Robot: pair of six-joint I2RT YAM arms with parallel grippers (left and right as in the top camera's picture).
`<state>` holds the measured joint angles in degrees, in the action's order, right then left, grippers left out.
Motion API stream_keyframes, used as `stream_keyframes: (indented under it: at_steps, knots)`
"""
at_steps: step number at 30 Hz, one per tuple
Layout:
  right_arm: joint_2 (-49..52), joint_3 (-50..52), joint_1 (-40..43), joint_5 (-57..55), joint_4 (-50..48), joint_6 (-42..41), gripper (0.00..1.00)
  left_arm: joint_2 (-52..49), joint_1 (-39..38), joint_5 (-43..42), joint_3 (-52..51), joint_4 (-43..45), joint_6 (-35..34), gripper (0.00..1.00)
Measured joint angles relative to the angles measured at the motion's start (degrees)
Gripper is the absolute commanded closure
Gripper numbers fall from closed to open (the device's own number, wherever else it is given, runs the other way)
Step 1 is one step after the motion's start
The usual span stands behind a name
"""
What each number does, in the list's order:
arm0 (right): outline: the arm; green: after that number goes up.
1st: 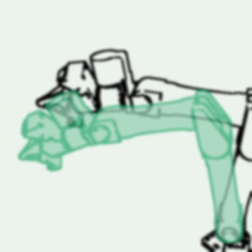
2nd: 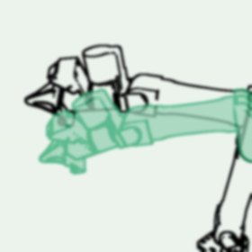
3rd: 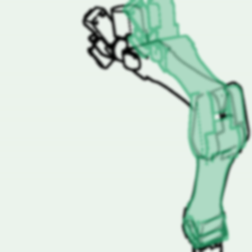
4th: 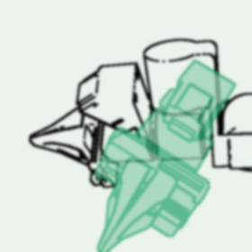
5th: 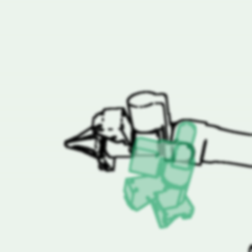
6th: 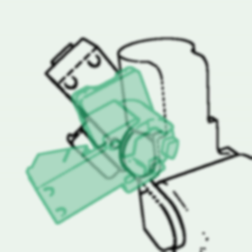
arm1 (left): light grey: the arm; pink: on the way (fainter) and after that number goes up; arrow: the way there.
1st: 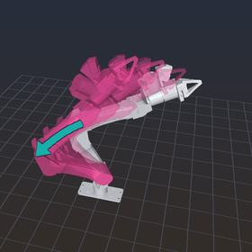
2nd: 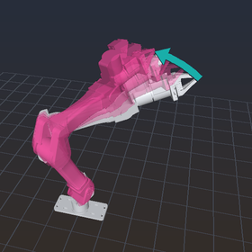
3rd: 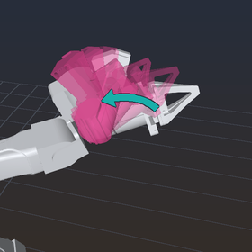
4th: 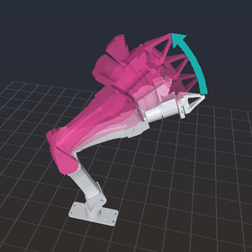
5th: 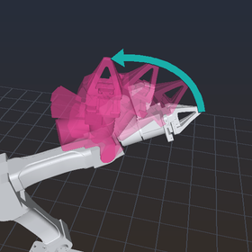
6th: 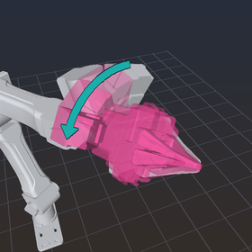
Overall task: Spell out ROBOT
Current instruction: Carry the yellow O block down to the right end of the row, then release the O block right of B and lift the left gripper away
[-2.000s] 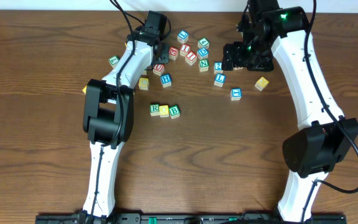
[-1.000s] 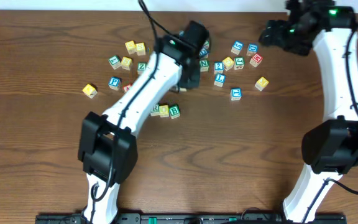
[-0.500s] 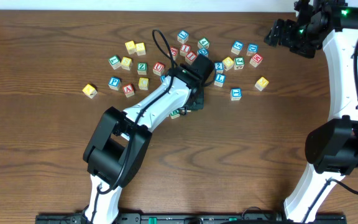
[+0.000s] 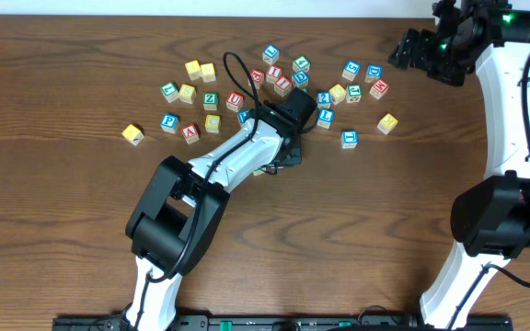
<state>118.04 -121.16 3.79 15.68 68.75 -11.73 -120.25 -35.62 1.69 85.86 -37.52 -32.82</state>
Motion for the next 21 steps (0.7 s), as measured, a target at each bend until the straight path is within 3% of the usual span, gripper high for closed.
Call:
stream_keyframes:
  at_steps: [2, 9, 13, 21]
  knots:
    - [0.0, 0.0, 0.0, 0.0, 0.0, 0.0, 0.11, 0.0, 0.0, 0.0, 0.0, 0.1, -0.1, 0.58]
    - [0.0, 0.0, 0.0, 0.0, 0.4, 0.0, 0.11, -0.3, -0.1, 0.0, 0.0, 0.1, -0.4, 0.58]
    - [0.0, 0.0, 0.0, 0.0, 0.6, 0.0, 0.11, -0.3, 0.1, 0.0, 0.1, 0.0, 0.5, 0.48]
    - [0.0, 0.0, 0.0, 0.0, 0.8, 0.0, 0.1, 3.4, 4.0, 0.0, 7.1, -1.7, 10.5, 0.48]
